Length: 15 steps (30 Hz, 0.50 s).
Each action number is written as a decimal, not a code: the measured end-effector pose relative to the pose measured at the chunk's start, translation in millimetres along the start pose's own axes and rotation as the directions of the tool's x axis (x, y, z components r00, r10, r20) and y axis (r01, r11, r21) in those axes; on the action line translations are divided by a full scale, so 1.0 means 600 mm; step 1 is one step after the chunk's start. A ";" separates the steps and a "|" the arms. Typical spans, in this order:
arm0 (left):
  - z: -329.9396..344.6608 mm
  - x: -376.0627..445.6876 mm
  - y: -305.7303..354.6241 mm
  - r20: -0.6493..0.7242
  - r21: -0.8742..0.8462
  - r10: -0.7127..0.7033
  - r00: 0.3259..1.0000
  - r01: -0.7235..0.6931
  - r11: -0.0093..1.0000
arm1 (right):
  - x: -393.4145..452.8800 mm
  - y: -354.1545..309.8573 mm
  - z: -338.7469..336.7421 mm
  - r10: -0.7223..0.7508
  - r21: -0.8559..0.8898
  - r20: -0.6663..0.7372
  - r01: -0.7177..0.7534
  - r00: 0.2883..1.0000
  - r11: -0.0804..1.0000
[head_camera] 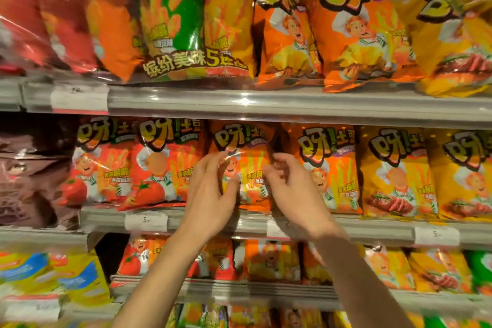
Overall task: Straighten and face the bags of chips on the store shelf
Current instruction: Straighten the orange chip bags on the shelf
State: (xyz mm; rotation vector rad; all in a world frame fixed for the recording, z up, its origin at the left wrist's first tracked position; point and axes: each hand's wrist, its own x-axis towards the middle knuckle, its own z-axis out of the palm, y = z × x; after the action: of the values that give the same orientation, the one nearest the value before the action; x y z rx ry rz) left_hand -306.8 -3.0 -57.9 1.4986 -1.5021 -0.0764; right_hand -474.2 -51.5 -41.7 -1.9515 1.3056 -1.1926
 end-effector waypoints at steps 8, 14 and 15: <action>0.006 0.029 -0.011 -0.002 -0.132 -0.074 0.997 0.073 0.989 | 0.065 -0.027 0.063 0.174 0.223 -0.114 -0.146 0.978 0.964; -0.009 0.037 -0.031 -0.128 -0.273 -0.092 0.988 0.055 0.960 | 0.066 -0.031 0.067 0.173 0.338 -0.204 -0.096 0.964 0.936; -0.012 0.041 -0.029 -0.130 -0.285 -0.095 0.987 0.055 0.957 | 0.066 -0.030 0.068 0.166 0.352 -0.205 -0.085 0.965 0.932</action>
State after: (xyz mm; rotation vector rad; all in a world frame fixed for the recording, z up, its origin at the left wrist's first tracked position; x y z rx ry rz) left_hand -283.3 -22.6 -51.3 1.3032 -1.2618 -0.2147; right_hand -424.2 -82.5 -32.0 -1.4948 1.2171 -1.5031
